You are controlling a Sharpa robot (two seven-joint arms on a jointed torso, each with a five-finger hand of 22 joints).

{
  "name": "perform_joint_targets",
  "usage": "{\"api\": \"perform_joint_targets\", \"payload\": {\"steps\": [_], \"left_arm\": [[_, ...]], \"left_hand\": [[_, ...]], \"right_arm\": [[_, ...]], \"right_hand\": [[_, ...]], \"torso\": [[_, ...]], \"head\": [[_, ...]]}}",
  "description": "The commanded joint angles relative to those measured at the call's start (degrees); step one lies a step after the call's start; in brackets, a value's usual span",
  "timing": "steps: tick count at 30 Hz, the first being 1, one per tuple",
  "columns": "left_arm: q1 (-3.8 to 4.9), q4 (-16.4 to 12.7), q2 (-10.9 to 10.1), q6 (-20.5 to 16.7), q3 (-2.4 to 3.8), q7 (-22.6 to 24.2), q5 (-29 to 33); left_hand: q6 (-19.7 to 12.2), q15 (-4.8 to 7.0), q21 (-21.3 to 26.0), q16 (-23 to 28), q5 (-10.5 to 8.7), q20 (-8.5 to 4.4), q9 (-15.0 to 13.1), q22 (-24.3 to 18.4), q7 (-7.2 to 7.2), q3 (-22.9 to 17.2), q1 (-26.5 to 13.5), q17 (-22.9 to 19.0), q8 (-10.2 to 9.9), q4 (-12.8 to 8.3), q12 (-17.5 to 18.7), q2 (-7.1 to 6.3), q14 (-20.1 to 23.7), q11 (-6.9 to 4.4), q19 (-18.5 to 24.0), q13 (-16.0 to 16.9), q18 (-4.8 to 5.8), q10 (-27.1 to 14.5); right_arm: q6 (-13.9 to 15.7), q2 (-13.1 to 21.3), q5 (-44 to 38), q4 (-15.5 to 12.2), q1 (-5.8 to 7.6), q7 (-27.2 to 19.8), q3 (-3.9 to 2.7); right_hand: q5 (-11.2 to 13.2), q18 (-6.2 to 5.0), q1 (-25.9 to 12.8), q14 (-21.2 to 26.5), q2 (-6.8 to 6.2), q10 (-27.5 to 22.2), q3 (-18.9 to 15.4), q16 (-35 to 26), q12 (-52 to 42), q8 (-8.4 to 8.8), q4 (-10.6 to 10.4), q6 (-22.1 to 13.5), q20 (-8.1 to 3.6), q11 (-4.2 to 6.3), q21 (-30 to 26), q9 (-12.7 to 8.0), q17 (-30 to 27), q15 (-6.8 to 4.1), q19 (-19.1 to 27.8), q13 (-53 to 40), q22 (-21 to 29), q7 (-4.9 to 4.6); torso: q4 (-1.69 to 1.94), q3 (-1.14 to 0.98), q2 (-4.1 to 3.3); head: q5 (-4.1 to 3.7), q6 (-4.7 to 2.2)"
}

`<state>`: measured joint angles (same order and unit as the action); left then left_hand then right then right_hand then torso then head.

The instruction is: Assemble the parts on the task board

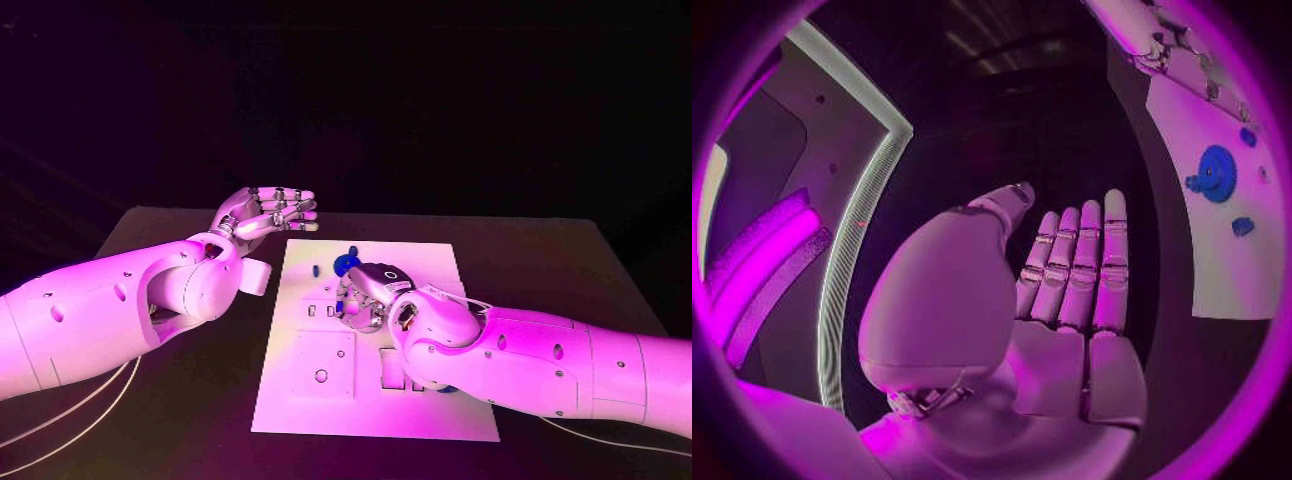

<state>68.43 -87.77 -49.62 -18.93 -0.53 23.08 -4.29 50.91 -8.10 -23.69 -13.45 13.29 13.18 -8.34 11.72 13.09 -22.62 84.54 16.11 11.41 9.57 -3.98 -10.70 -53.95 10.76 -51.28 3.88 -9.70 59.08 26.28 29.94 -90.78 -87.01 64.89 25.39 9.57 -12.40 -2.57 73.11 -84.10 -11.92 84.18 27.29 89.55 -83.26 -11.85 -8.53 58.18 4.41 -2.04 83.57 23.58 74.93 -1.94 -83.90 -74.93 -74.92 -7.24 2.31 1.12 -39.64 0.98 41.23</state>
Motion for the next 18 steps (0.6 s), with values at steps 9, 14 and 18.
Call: {"api": "perform_joint_targets", "payload": {"steps": [9, 14, 18], "left_arm": [[0.09, 0.0, 0.1, 1.0, 0.03, 0.2, 0.2], [0.09, 0.0, 0.1, 1.1, 0.02, 0.2, 0.2], [0.09, 0.0, 0.1, 1.1, 0.02, 0.2, 0.2]], "left_hand": [[-0.4, -0.11, -0.2, 0.4, -0.25, 0.02, -0.1, 0.1, 0.43, 0.4, -0.5, 0.1, -0.1, 0.0, 0.1, 0.06, 0.3, -0.17, 0.2, 0.0, -0.34, -0.4], [-0.4, -0.11, -0.2, 0.4, -0.25, 0.02, -0.1, 0.1, 0.43, 0.4, -0.5, 0.1, -0.1, 0.0, 0.1, 0.06, 0.3, -0.17, 0.2, 0.0, -0.34, -0.4], [-0.4, -0.11, -0.2, 0.4, -0.25, 0.02, -0.1, 0.1, 0.43, 0.4, -0.5, 0.1, -0.1, 0.0, 0.1, 0.06, 0.3, -0.17, 0.2, 0.0, -0.34, -0.4]], "right_arm": [[-1.7, -0.2, -0.9, 0.3, -0.09, -0.8, 0.07], [-1.9, -0.2, -0.8, 0.3, -0.09, -1.2, 0.07], [-1.9, -0.3, -0.8, 0.3, -0.09, -1.5, 0.08]], "right_hand": [[0.2, 0.65, -1.4, -5.6, -2.23, -0.2, -1.6, 0.0, 1.4, 1.49, -0.8, -2.7, 0.85, -1.34, -1.2, -1.1, 13.7, 1.27, -1.8, -8.1, -10.1, -0.89], [0.0, 0.56, -1.4, -5.5, -2.66, -0.5, -2.4, 0.0, 1.9, 1.89, -0.8, -3.4, 1.03, -1.51, -1.5, -1.4, 13.5, 1.43, -1.6, -7.8, -9.9, -1.07], [0.2, 0.51, -1.3, -5.5, -2.87, -0.7, -3.0, -0.1, 2.0, 2.14, -0.8, -3.9, 1.15, -1.64, -1.7, -1.6, 13.5, 1.54, -1.5, -7.7, -9.8, -1.20]], "torso": [[-0.01, 0.03, -0.02], [0.01, 0.03, -0.01], [0.01, 0.03, -0.02]], "head": [[0.03, 0.01], [0.03, 0.01], [0.03, 0.01]]}}
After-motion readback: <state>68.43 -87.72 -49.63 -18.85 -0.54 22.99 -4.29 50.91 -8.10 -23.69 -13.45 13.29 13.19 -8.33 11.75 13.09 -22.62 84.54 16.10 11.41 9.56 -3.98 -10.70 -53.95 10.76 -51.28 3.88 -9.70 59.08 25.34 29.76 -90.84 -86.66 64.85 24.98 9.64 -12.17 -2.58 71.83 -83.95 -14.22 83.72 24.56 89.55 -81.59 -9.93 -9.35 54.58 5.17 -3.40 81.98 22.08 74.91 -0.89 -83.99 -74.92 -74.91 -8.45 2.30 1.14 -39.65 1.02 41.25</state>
